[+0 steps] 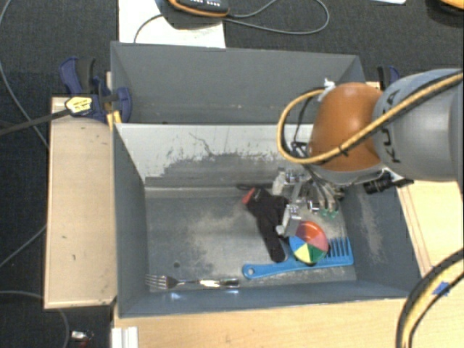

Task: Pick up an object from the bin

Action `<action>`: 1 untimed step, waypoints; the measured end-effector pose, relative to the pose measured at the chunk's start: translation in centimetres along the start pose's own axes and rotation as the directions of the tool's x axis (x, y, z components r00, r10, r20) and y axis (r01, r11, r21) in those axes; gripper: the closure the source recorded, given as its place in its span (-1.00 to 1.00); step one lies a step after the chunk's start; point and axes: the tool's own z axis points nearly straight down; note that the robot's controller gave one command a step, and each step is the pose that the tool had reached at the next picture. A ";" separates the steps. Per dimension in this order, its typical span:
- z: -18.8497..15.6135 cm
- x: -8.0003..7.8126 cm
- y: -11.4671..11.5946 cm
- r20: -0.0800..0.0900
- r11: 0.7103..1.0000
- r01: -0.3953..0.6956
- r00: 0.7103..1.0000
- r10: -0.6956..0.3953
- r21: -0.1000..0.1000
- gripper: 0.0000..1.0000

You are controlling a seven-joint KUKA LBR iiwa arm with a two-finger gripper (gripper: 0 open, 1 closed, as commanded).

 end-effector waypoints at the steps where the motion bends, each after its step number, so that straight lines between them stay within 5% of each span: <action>1: 2.5 0.3 0.3 0.001 0.978 -0.211 0.978 0.211 -0.001 -1.00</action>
Offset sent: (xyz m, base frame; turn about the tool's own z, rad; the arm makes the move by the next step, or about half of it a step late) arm -0.0285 -0.0098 -0.0513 0.3411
